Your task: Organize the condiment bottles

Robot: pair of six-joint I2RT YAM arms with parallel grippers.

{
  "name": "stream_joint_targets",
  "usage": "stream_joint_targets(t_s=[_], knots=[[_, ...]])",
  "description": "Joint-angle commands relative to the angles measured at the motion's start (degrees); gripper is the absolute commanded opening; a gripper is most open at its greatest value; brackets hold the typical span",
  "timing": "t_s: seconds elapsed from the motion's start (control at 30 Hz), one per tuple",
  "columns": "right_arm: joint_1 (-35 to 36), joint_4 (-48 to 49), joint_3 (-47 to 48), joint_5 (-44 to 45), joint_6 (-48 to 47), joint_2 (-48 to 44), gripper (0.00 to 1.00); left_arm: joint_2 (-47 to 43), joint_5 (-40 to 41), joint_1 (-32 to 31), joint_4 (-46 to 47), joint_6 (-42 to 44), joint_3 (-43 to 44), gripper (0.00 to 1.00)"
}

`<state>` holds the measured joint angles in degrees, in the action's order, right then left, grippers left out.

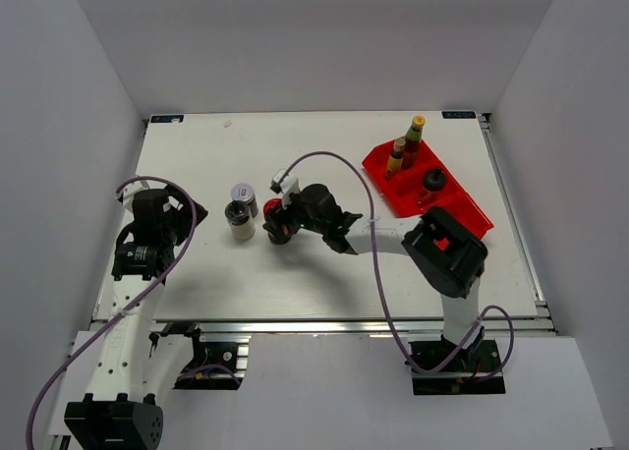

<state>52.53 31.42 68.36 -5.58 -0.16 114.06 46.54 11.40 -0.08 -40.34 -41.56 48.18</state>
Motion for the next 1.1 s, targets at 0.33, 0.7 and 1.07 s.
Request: stream_joint_targets(t_s=[0.33,0.7,1.07], knots=[[-2.7,-2.1,-29.1,26.3,8.0,-41.2,0.28,-1.2,-4.3,0.0,5.8,0.6,-1.2,0.98],[-25.5,-12.9,-35.1,33.0,4.8,-61.8,0.26,0.5,-6.6,0.0,10.3,1.3,-2.7,0.98],[-45.0,-13.6,-35.0,28.3,7.6,-58.3,0.27,4.0,-7.0,0.0,14.0,2.1,-1.8,0.98]])
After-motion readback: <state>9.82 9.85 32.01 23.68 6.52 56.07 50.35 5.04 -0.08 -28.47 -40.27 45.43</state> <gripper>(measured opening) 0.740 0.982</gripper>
